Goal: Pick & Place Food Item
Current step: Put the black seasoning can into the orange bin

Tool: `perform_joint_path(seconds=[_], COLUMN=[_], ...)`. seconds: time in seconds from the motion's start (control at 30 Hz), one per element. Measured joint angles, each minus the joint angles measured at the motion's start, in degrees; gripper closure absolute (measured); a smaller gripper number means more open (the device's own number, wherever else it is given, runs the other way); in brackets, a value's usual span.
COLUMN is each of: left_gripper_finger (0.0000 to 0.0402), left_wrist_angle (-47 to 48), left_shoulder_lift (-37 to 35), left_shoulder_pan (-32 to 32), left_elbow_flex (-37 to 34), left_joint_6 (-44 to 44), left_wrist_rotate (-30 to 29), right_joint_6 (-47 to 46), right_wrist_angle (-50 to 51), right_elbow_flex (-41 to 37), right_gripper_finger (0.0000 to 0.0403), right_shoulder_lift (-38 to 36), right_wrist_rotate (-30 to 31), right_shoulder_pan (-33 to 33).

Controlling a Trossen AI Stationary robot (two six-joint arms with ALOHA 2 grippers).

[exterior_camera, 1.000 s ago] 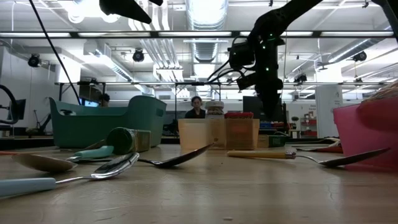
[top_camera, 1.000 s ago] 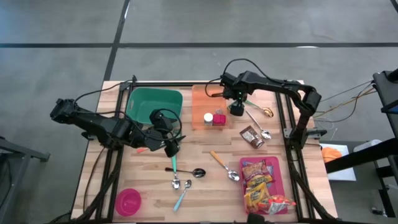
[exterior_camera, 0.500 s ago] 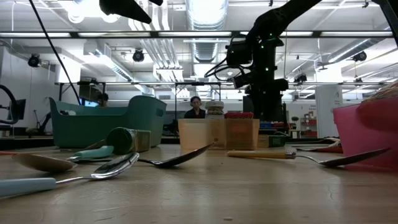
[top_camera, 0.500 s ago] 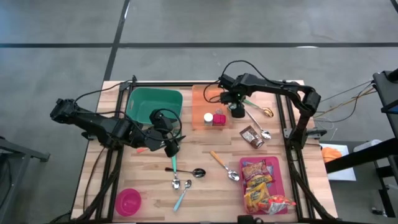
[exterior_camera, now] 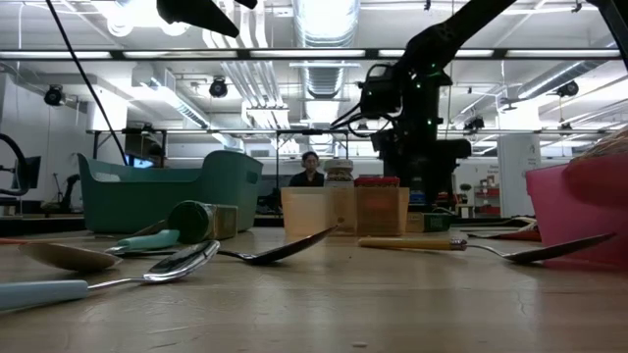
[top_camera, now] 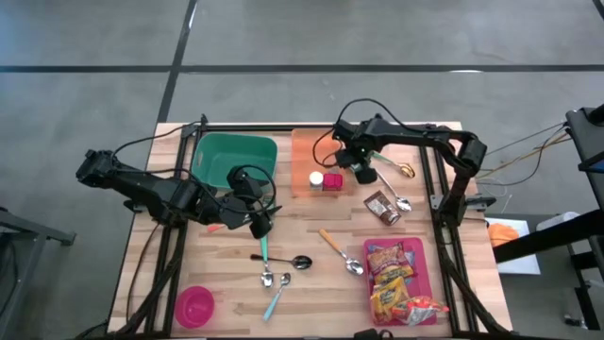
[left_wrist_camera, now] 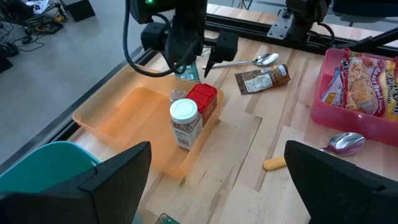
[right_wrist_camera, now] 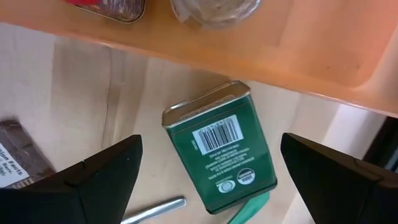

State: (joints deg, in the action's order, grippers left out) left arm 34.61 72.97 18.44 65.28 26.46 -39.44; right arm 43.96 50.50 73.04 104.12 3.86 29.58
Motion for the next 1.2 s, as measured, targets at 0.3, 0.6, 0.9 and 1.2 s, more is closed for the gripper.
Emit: perform_joint_path(seconds=[0.3, 0.6, 0.9, 1.2], left_gripper_finger=[0.0031, 0.0031, 0.0031, 0.0031], left_wrist_angle=[-0.02, 0.29, 0.57, 0.57], left_shoulder_lift=[0.00, 0.00, 0.00, 0.00], left_shoulder_pan=[0.00, 0.04, 0.04, 0.04], left_elbow_flex=[0.00, -0.02, -0.04, -0.04], left_joint_6=[0.00, -0.02, -0.02, 0.00], left_wrist_rotate=[0.00, 0.02, 0.02, 0.02], right_joint_6=[1.24, -6.72, -3.40, -0.06], right_wrist_angle=[-1.59, 2.40, 4.65, 4.55], right_elbow_flex=[0.51, 4.47, 4.38, 4.08], right_gripper_finger=[0.0025, 0.0025, 0.0029, 0.0153], right_shoulder_lift=[6.00, 11.14, 10.88, 11.10], right_wrist_rotate=[-0.09, 8.35, 8.59, 8.00], right_shoulder_pan=[-0.53, -0.94, -1.25, -3.02])
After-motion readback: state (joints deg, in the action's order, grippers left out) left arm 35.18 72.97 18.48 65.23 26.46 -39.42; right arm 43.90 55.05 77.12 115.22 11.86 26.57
